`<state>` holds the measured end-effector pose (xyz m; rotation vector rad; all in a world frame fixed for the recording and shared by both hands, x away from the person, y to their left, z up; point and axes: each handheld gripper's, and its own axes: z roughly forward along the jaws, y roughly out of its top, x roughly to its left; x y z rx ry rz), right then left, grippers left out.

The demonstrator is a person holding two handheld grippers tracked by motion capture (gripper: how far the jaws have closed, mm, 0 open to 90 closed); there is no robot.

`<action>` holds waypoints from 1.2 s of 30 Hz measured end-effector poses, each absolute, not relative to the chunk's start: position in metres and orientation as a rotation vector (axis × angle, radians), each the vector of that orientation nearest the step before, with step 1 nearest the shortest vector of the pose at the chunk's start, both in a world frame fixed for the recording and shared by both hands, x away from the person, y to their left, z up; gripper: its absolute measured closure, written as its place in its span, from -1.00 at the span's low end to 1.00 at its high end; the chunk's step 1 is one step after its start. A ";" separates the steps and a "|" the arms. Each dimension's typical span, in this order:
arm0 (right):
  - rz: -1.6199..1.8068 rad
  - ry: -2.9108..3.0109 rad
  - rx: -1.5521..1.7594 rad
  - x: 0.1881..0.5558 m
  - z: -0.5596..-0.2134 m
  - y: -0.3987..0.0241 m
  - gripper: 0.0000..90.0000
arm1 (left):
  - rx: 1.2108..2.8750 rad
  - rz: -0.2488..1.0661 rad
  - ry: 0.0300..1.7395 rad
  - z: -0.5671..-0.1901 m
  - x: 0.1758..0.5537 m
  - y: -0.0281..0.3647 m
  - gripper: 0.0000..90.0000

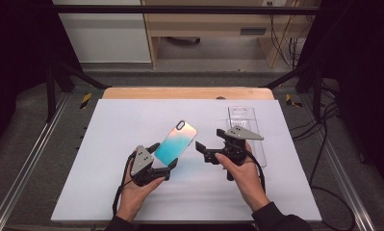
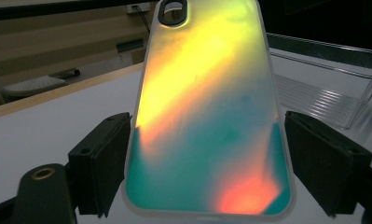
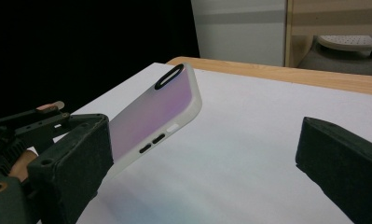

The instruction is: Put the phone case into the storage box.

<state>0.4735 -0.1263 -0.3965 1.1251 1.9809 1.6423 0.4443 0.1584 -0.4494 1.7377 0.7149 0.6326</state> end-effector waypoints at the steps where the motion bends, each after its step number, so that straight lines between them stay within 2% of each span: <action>1: 1.642 1.980 1.123 0.474 -0.397 -0.125 -0.91 | 1.739 0.634 0.714 -0.449 0.444 0.158 -0.63; 36: 1.715 1.996 1.158 0.477 -0.403 -0.104 -0.86 | 1.726 0.653 0.697 -0.447 0.442 0.158 -0.63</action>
